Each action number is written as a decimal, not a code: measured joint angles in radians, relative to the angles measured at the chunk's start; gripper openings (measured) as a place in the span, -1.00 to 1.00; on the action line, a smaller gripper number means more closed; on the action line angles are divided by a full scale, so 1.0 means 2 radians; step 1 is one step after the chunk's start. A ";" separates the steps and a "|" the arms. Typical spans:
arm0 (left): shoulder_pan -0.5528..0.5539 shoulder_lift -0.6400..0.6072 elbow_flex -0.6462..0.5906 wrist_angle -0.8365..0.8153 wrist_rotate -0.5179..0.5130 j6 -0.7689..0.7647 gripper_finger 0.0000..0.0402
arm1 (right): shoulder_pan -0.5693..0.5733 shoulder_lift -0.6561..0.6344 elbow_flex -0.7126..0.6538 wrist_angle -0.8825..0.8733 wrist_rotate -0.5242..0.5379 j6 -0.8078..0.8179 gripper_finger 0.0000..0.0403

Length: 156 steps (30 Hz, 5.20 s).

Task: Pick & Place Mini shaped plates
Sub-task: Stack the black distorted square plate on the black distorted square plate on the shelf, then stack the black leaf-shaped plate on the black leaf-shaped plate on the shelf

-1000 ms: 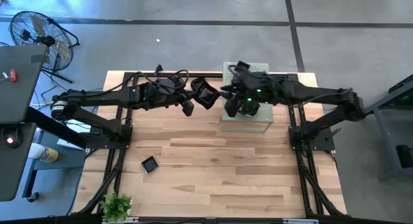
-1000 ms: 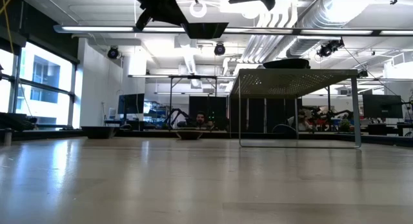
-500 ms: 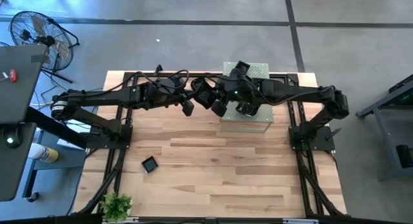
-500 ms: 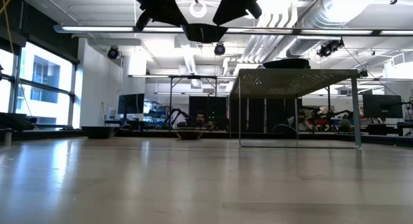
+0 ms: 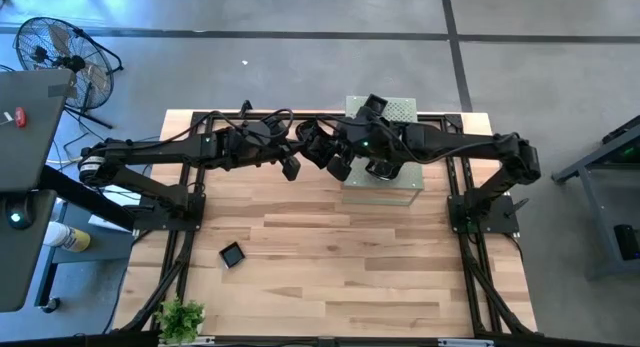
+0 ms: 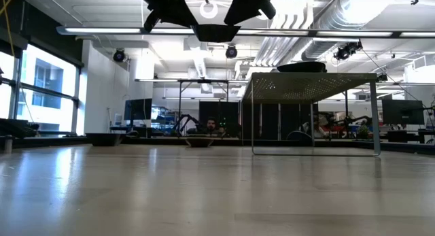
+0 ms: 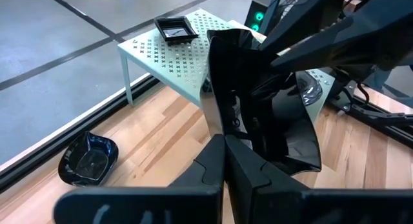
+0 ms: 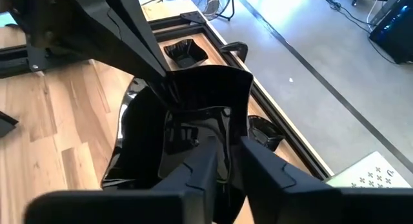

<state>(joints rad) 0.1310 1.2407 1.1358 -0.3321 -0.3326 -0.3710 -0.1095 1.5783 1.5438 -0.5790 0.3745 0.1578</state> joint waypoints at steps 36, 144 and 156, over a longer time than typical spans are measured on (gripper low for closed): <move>0.000 -0.075 0.000 -0.004 0.011 0.004 -0.26 | -0.081 -0.066 0.004 -0.087 -0.084 0.057 -0.99; 0.337 0.322 -0.037 0.165 0.304 -0.139 -0.96 | -0.117 -0.154 -0.044 -0.154 -0.164 0.061 -0.97; 0.229 0.160 -0.037 0.145 0.261 0.022 -0.99 | -0.118 -0.154 -0.044 -0.101 -0.157 0.085 -0.79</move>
<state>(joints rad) 0.5888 1.5611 1.0618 -0.0425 0.1892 -0.3265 -0.3447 1.2701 1.4555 -0.7820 0.0606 0.3282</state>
